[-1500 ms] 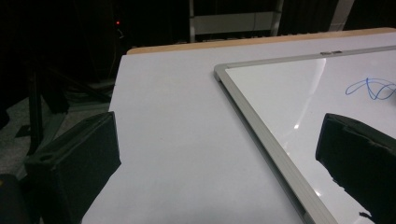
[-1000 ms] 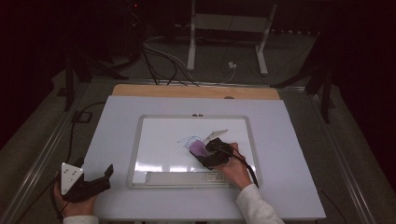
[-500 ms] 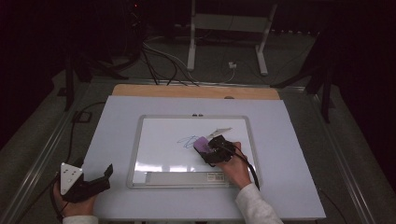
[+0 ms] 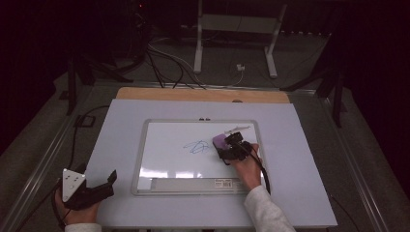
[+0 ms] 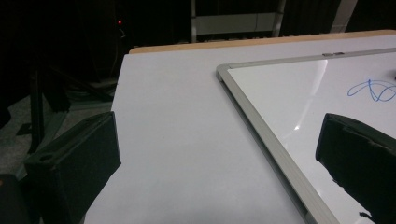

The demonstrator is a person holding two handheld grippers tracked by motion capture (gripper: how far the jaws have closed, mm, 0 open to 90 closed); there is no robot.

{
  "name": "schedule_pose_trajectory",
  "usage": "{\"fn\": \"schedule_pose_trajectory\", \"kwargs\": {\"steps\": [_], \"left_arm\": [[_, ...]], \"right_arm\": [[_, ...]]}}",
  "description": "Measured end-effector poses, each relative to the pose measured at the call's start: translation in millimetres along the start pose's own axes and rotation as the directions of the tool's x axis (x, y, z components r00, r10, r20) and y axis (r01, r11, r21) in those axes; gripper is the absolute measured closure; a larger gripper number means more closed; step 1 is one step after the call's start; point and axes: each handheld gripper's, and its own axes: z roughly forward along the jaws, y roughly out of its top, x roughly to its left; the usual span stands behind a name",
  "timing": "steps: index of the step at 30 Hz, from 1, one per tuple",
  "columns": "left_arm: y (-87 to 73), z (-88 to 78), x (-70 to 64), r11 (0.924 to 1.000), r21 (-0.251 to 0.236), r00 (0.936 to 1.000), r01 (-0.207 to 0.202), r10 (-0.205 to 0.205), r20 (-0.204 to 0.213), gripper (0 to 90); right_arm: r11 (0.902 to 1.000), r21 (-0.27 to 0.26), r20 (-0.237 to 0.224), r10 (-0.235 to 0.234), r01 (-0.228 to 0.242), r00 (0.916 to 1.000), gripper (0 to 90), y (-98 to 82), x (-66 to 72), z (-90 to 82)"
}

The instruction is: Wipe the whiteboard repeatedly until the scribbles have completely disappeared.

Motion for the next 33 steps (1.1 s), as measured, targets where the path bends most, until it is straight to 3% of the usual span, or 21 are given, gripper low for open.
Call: {"fn": "schedule_pose_trajectory", "kwargs": {"steps": [1,3,6,8,10,12,13,14,17,19,20,22,23,24,25,27,28,29,31,32,33], "left_arm": [[0.0,0.3,-0.1,1.0,0.0,1.0,0.0,0.0,0.0,0.5],[0.0,1.0,-0.7,1.0,0.003,1.0,-0.001,0.001,0.001,0.5],[0.3,1.8,-2.0,1.0,0.006,1.0,-0.008,0.008,0.004,0.5],[0.6,1.6,-2.6,1.0,0.003,1.0,-0.007,0.007,0.004,0.5],[0.4,1.4,-2.2,1.0,0.003,1.0,-0.004,0.004,0.002,0.5],[0.0,1.1,-1.6,1.0,0.003,1.0,-0.001,0.001,0.002,0.5],[0.0,0.8,-1.2,1.0,0.004,1.0,0.0,0.0,0.001,0.5],[0.0,0.4,-1.0,1.0,0.001,1.0,0.001,-0.001,-0.001,0.5],[0.1,0.0,-0.5,1.0,0.0,1.0,0.002,-0.002,-0.001,0.5],[0.1,0.3,-0.5,1.0,0.0,1.0,0.002,-0.002,0.0,0.5],[0.0,0.7,-0.4,1.0,0.0,1.0,0.002,-0.002,0.001,0.6],[-0.1,1.6,-0.7,1.0,0.006,1.0,-0.003,0.003,0.003,0.5],[0.1,1.8,-1.3,1.0,0.006,1.0,-0.005,0.005,0.005,0.5],[0.3,1.8,-1.7,1.0,0.004,1.0,-0.005,0.005,0.005,0.5],[0.6,1.5,-2.0,1.0,0.001,1.0,-0.005,0.005,0.004,0.5],[0.7,1.0,-1.8,1.0,0.0,1.0,-0.004,0.004,0.002,0.5],[0.5,0.8,-1.4,1.0,0.001,1.0,-0.004,0.004,0.002,0.5],[0.4,0.7,-1.1,1.0,0.001,1.0,-0.002,0.002,0.001,0.5],[0.2,0.0,-0.2,1.0,0.0,1.0,0.001,-0.001,0.0,0.5],[0.3,-0.2,-0.1,1.0,-0.002,1.0,0.003,-0.003,0.0,0.5],[0.4,-0.5,0.1,1.0,-0.005,1.0,0.006,-0.006,-0.001,0.5]], "right_arm": [[0.9999,0.001,-0.007,0.015,-0.015,0.9999,41.3,0.2,-1.8,0.5],[1.0,-0.001,0.008,-0.005,0.005,1.0,41.3,0.1,1.2,0.1],[0.9991,0.005,-0.076,-0.041,0.042,0.9963,41.2,-0.3,11.5,0.8],[0.9945,0.002,-0.122,-0.103,0.104,0.9872,41.2,-1.0,23.9,0.8],[0.9814,0.005,-0.188,-0.187,0.192,0.9641,41.3,-1.6,37.2,0.0],[0.976,0.013,-0.188,-0.211,0.217,0.9592,41.3,-0.3,40.5,-0.7],[0.9775,0.017,-0.196,-0.203,0.21,0.9594,41.3,0.7,38.4,0.3],[0.9819,0.015,-0.179,-0.183,0.189,0.9667,41.3,1.7,35.3,1.4],[0.9971,0.01,-0.039,-0.075,0.075,0.9964,41.4,6.5,19.0,4.7],[0.9994,0.007,-0.01,-0.035,0.035,0.9993,41.3,8.1,14.0,6.2],[0.9994,0.01,-0.006,-0.034,0.034,0.9994,41.3,8.7,14.7,6.4],[0.9967,0.009,0.021,-0.081,0.081,0.9965,41.3,8.8,21.9,5.4],[0.9957,0.012,-0.013,-0.092,0.092,0.9957,41.3,8.6,24.8,5.5],[0.9948,0.012,-0.08,-0.1,0.101,0.9918,41.3,7.9,29.0,6.2],[0.9932,0.009,-0.12,-0.114,0.116,0.9862,41.3,7.1,32.5,6.7],[0.9822,0.003,-0.188,-0.184,0.188,0.9648,41.3,5.4,46.2,6.1],[0.9747,0.004,-0.213,-0.218,0.224,0.9525,41.3,5.2,51.3,5.5],[0.9691,0.007,-0.209,-0.24,0.246,0.9482,41.4,5.7,54.1,4.8],[0.9717,0.015,-0.202,-0.228,0.236,0.9524,41.4,7.7,52.0,5.8],[0.9793,0.018,-0.158,-0.196,0.202,0.9678,41.4,9.5,46.6,6.9],[0.9837,0.018,-0.123,-0.175,0.179,0.9768,41.4,11.0,41.9,7.7]]}}
